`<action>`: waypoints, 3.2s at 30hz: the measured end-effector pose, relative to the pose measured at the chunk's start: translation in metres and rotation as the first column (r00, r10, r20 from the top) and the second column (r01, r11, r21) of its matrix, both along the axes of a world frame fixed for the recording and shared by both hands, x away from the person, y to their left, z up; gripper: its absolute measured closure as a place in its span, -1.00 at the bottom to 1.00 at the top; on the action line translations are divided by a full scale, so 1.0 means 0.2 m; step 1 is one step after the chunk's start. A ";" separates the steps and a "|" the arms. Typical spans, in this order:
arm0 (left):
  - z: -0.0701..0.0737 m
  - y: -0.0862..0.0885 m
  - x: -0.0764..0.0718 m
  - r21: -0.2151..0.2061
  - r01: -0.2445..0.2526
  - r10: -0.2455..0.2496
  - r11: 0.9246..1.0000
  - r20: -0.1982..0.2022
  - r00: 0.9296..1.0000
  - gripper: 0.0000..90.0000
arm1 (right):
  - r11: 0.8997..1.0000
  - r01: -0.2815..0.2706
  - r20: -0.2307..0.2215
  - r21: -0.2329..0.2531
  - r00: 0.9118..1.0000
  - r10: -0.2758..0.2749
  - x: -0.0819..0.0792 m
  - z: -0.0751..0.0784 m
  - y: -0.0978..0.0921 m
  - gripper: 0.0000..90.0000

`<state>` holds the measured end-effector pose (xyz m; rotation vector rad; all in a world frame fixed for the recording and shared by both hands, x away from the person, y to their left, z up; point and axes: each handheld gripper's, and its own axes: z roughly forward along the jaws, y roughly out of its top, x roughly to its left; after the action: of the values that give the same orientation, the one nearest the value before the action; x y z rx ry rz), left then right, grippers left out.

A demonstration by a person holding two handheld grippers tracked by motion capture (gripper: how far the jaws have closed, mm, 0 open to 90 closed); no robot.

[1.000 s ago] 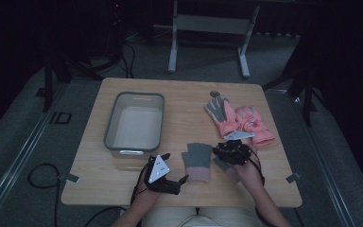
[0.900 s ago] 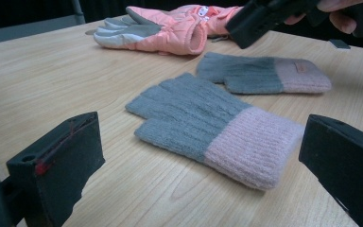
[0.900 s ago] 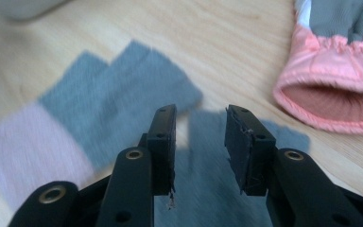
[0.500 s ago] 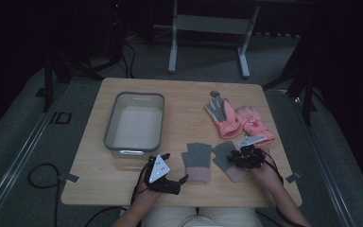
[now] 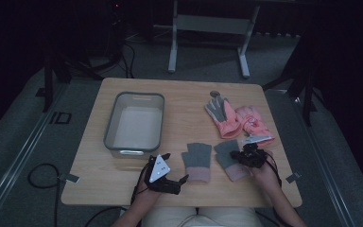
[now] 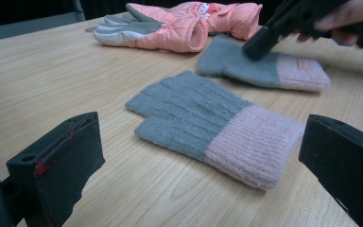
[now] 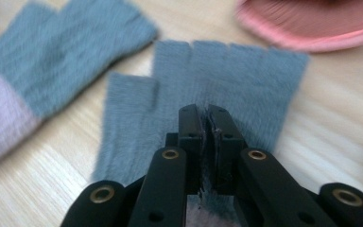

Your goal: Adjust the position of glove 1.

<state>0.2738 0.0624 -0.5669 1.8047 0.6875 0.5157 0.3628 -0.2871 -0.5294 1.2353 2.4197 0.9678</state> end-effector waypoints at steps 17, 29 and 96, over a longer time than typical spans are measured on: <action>0.00 0.00 0.00 0.003 -0.010 0.010 1.000 0.007 1.000 -1.00 | 0.952 0.287 0.025 0.107 0.956 -0.291 -0.23 0.16 -0.04 0.90; 0.00 0.00 0.00 0.007 -0.011 0.011 1.000 0.001 1.000 -1.00 | 0.941 0.337 -0.029 0.031 0.941 -0.336 -0.17 -0.04 -0.05 0.86; 0.00 0.01 0.01 -0.012 -0.014 0.014 1.000 0.000 1.000 -1.00 | 0.995 0.019 0.087 0.099 0.996 -0.028 -0.14 0.46 0.20 0.90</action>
<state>0.2750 0.0638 -0.5670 1.7896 0.7026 0.5199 0.3356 -0.2465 -0.4376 1.2236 2.3101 1.1222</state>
